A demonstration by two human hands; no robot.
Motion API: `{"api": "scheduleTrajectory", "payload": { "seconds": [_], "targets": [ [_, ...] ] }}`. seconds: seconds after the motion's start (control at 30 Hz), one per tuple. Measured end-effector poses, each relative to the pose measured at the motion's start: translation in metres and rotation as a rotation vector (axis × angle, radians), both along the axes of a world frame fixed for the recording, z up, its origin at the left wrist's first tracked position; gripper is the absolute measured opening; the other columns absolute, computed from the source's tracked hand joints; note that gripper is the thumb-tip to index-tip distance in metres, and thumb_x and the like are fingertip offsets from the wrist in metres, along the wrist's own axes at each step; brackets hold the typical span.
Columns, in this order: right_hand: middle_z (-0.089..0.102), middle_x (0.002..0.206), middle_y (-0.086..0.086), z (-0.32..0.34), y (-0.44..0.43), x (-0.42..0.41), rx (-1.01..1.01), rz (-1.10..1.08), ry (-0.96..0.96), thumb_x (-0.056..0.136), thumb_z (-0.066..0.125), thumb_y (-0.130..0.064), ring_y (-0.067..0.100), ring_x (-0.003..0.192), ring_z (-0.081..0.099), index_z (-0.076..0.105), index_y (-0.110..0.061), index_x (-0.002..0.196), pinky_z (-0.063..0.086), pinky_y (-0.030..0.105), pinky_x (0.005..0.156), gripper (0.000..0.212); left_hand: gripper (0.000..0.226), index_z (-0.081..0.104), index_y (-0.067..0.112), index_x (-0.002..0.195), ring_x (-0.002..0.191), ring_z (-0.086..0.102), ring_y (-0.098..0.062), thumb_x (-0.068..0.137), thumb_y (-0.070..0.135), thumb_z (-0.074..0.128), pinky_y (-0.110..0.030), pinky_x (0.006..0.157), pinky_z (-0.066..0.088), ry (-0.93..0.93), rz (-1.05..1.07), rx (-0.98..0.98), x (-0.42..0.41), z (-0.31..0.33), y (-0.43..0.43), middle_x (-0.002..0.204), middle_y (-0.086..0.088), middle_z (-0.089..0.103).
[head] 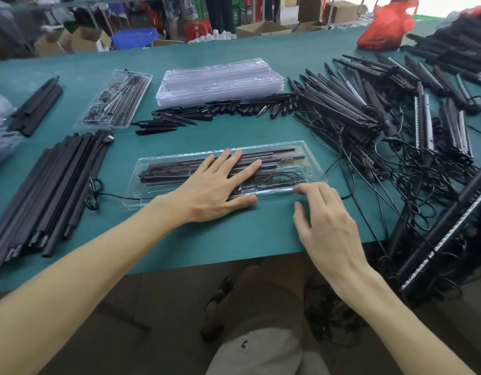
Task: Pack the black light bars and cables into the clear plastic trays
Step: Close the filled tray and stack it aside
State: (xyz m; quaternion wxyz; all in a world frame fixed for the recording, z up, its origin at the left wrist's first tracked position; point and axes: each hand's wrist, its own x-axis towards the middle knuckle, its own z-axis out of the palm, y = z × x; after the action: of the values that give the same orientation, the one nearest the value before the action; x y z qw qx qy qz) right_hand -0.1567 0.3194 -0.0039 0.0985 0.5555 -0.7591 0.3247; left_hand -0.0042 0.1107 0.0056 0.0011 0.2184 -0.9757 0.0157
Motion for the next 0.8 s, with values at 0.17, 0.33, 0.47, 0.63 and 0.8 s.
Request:
{"api": "scheduleTrajectory", "payload": {
  "seconds": [0.17,0.33,0.47,0.63,0.8],
  "targets": [
    [0.053,0.121,0.009,0.013,-0.011,-0.013,0.017,-0.113,-0.085,0.101,0.056,-0.027,0.023,0.113,0.045,0.055,-0.005,0.129,0.046,0.030,0.086,0.036,0.102,-0.016,0.016,0.159,0.154,-0.016,-0.014,0.088,0.086,0.009,-0.041,0.127,-0.003,-0.009,0.040,0.011,0.001,-0.004,-0.002,0.168,-0.002,-0.012],
    [0.052,0.125,0.018,0.024,-0.034,-0.034,0.225,-0.223,-0.155,0.103,0.049,-0.040,0.032,0.115,0.044,0.048,-0.001,0.135,0.038,0.037,0.089,0.050,0.105,-0.012,0.015,0.160,0.153,-0.017,-0.011,0.087,0.087,0.010,-0.041,0.127,-0.002,-0.001,0.043,0.027,0.002,-0.004,-0.002,0.168,0.000,-0.012],
    [0.052,0.116,0.021,0.033,-0.050,-0.047,0.339,-0.258,-0.274,0.102,0.051,-0.039,0.034,0.095,0.048,0.051,0.000,0.118,0.034,0.036,0.077,0.042,0.101,-0.006,0.020,0.161,0.153,-0.016,-0.009,0.087,0.087,0.011,-0.039,0.127,-0.003,0.036,0.033,0.013,0.004,-0.004,0.000,0.169,0.004,-0.010],
    [0.058,0.078,0.016,0.041,-0.064,-0.059,0.365,-0.186,-0.562,0.095,0.063,-0.036,0.029,0.069,0.052,0.058,0.000,0.087,0.036,0.034,0.062,0.036,0.097,-0.001,0.020,0.162,0.154,-0.011,-0.008,0.090,0.084,0.011,-0.036,0.127,-0.002,0.070,0.020,-0.028,0.012,-0.002,-0.008,0.169,0.005,-0.005],
    [0.047,0.074,0.012,0.045,-0.065,-0.063,0.292,-0.058,-0.915,0.093,0.070,-0.030,0.021,0.060,0.041,0.070,-0.002,0.095,0.034,0.028,0.057,0.028,0.092,0.001,0.020,0.162,0.154,-0.011,-0.006,0.094,0.080,0.015,-0.036,0.127,0.000,0.128,-0.016,-0.065,0.024,-0.002,-0.014,0.169,0.005,-0.004]
  ]
}}
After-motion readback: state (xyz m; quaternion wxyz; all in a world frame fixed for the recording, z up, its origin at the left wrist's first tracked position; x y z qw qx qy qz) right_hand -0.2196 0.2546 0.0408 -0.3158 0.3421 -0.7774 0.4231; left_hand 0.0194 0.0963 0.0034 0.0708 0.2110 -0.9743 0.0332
